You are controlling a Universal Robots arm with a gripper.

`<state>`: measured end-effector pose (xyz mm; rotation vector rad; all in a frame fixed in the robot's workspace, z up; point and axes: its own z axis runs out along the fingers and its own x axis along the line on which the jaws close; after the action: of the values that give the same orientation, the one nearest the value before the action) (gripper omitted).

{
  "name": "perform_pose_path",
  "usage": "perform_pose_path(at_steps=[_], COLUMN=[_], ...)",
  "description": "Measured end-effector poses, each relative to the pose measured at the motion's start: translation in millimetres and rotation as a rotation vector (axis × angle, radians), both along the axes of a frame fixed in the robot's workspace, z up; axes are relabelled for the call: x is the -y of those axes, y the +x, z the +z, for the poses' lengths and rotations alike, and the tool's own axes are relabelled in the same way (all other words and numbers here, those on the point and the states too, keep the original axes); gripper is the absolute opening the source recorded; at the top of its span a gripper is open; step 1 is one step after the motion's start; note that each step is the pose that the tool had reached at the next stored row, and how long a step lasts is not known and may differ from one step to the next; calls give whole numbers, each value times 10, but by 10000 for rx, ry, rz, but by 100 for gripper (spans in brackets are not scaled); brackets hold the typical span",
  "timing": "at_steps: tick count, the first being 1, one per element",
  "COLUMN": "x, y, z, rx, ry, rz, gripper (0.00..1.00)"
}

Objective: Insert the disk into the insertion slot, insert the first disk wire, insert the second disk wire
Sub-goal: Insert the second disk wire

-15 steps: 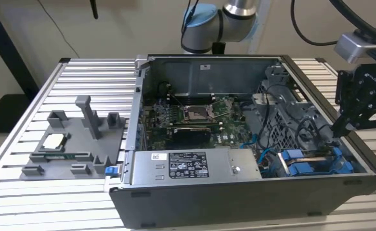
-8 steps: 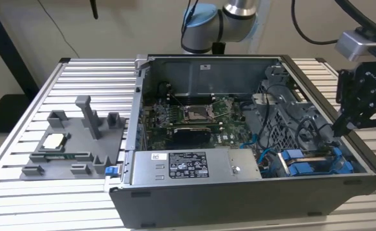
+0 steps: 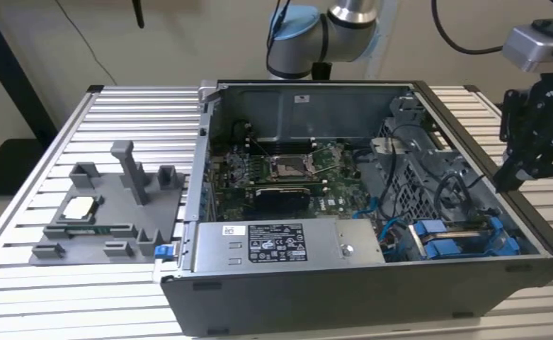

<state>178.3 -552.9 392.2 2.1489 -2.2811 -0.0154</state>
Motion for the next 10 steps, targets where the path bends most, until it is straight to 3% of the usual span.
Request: perform_pose_path(at_steps=[4, 5, 10], x=[-3, -5, -6], y=[-24, -51, -87], z=[90, 168, 244], rx=[12, 32, 62], ry=[0, 0, 0], rz=[1, 0, 1], gripper=[16, 16, 16])
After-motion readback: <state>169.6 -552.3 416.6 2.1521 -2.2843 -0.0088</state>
